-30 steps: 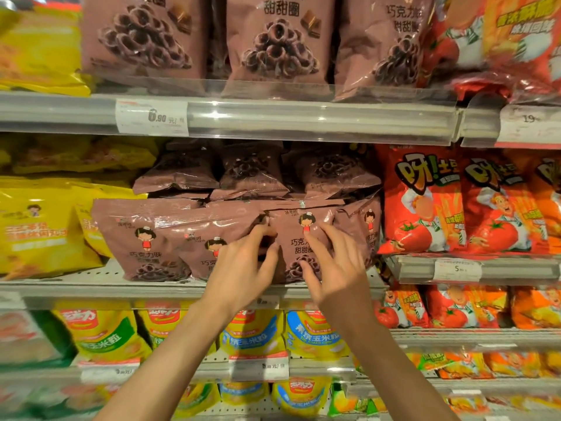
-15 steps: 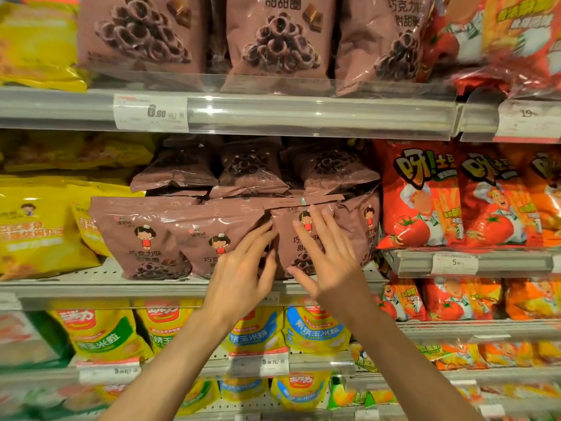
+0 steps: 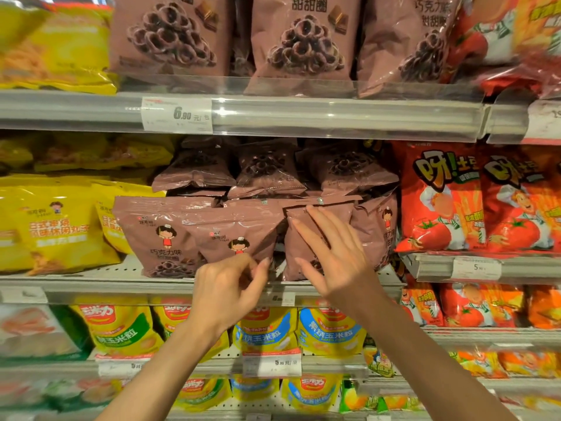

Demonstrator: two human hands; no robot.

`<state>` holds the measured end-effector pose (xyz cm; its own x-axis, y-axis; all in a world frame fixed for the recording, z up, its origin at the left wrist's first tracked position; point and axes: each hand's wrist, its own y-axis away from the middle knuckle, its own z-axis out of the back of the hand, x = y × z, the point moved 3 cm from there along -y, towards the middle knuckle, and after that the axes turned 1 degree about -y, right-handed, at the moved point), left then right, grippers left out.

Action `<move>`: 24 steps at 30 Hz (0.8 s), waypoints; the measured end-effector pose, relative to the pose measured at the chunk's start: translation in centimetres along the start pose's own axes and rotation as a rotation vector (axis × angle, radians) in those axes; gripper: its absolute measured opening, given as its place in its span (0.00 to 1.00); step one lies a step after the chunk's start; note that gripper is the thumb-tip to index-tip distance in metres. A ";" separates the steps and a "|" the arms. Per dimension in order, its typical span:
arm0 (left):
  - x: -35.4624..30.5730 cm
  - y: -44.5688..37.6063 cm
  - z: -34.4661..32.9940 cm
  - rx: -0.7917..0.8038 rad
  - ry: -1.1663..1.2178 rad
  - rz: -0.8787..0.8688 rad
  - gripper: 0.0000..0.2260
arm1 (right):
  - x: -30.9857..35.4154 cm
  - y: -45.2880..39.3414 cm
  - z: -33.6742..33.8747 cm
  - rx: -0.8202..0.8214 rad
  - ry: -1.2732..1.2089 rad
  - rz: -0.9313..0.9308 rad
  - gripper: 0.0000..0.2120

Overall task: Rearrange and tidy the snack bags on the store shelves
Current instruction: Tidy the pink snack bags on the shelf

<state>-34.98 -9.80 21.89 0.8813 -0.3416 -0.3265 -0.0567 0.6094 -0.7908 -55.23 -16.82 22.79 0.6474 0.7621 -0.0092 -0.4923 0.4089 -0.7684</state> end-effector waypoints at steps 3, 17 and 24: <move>1.4 0.4 1.4 -0.045 -0.099 -0.044 0.10 | 1.0 -0.9 -0.5 0.012 -0.001 0.050 0.28; 4.4 -0.2 1.6 0.146 -0.485 -0.155 0.40 | 1.6 -1.2 -2.5 -0.084 0.105 -0.051 0.32; 2.4 -1.5 -0.4 0.137 -0.535 -0.115 0.39 | 1.7 0.6 -3.0 -0.120 0.046 -0.364 0.41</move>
<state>-33.00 -11.84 22.07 0.9953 -0.0222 0.0938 0.0832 0.6891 -0.7199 -52.66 -16.78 20.38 0.7943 0.5533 0.2508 -0.1560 0.5849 -0.7960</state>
